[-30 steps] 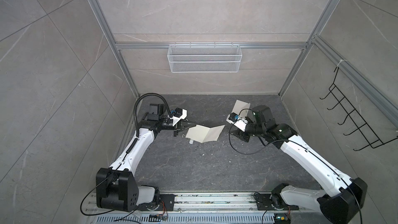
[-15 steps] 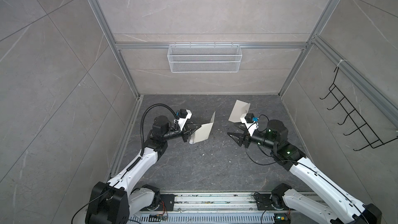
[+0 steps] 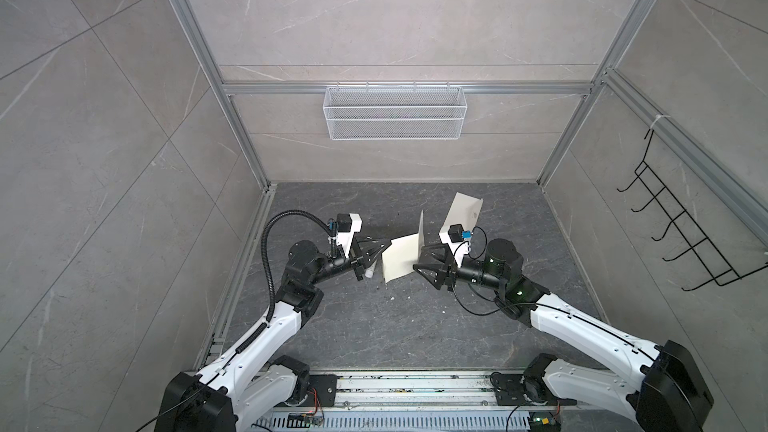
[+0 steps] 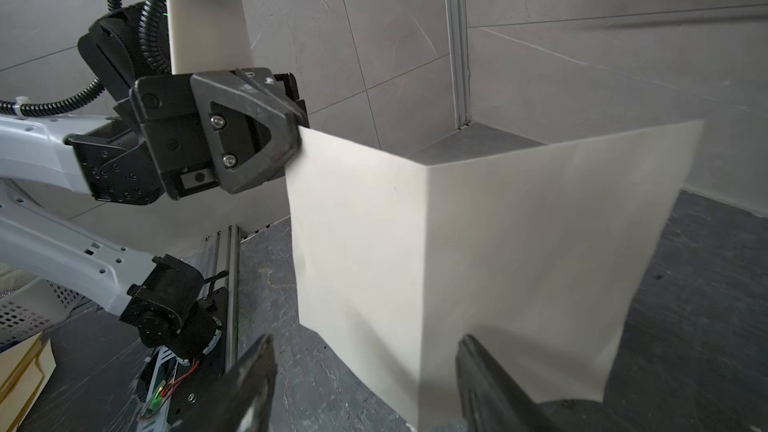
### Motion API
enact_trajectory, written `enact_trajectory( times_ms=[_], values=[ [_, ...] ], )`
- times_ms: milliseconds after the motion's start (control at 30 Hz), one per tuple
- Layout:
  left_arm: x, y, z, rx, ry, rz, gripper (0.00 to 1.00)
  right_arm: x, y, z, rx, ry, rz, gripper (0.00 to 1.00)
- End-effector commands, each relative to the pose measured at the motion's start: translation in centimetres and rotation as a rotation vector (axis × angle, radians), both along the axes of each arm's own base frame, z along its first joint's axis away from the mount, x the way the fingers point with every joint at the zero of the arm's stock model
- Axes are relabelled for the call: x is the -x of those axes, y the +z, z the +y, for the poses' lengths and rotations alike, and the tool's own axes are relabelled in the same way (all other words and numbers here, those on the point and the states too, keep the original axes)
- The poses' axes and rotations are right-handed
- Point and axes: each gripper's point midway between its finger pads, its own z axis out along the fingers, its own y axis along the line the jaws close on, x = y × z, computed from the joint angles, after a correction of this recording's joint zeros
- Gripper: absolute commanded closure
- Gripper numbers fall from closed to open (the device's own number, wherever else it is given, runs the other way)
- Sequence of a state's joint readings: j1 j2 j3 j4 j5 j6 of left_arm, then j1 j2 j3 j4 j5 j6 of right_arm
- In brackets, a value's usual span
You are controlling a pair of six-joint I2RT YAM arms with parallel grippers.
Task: Place the letter into the envelope and seal it
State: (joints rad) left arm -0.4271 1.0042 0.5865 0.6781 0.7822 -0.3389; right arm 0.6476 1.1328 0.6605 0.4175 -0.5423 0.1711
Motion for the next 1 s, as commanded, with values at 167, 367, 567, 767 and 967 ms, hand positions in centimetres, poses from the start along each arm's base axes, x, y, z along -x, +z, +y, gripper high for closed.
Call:
enact_trajectory(
  times_ms=[167,367,567,767,967],
  values=[
    [2.3,2.1,-0.1,0.03,-0.067,-0.084,1.0,-1.0,1.9,1.5,-0.051,0.005,-0.046,0.48],
    [2.4,1.7,-0.1,0.019,-0.072,-0.081,1.0,-0.2,2.1,2.2,-0.054,0.052,-0.051,0.69],
    [2.3,1.0,-0.1,-0.013,-0.065,-0.083,1.0,0.4,2.0,2.3,-0.01,0.082,-0.069,0.89],
    [2.5,-0.4,-0.1,-0.111,-0.061,-0.105,0.78,2.3,0.1,1.6,0.201,0.171,-0.081,1.0],
    [5.8,-0.4,0.8,-0.277,-0.122,-0.329,0.41,4.0,-2.7,-1.3,0.547,0.262,-0.095,1.0]
  ],
)
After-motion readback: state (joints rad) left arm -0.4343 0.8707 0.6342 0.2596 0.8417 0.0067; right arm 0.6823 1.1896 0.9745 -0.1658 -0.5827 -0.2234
